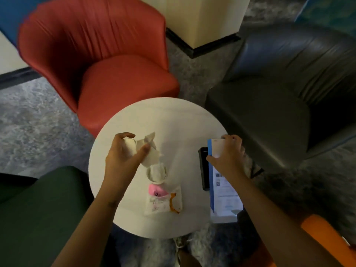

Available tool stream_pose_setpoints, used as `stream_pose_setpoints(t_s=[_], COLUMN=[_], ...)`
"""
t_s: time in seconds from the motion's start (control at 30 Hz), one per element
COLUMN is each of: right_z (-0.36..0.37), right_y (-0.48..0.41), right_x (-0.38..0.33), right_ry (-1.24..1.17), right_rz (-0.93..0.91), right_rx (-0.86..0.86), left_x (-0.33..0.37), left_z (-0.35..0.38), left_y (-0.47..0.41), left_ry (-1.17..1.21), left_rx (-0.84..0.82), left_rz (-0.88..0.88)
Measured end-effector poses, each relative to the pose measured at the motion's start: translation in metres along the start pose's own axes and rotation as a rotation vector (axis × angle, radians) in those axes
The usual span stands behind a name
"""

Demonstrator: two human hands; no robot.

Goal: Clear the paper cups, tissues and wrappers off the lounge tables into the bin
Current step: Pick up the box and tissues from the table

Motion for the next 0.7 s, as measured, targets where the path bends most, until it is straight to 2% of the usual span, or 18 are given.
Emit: stream_pose_setpoints(t_s=[0.2,0.4,0.5,0.6,0.7], right_z=[0.087,0.120,0.118,0.110,0.110], right_y=[-0.043,-0.048,-0.048,-0.042,-0.030], right_x=[0.028,0.035,0.027,-0.007,-0.048], right_ry=[0.116,0.195,0.216,0.020,-0.240], right_rz=[-0.032,-0.008,-0.022,-0.135,-0.269], right_rx=[-0.211,-0.260,-0.226,-0.126,-0.158], left_x=[-0.059,-0.083,-0.089,-0.093,-0.102], left_z=[0.034,0.049,0.052,0.049,0.042], left_y=[-0.028,-0.044,-0.050,-0.056,-0.063], left_ry=[-0.074,-0.086,-0.068,-0.078,-0.112], left_rx=[0.015,-0.041,-0.062,-0.071,-0.074], left_rz=[-0.163,-0.286,-0.310,-0.298,-0.285])
Point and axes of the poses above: each hand's wrist, its own y-axis away from the middle knuckle, its own z-axis out of the palm, x = y × z, the point moved 1 cm from there along -y, towards the middle knuckle, and after that the axes turned 7 degrees about x, right-handed, at the moved point
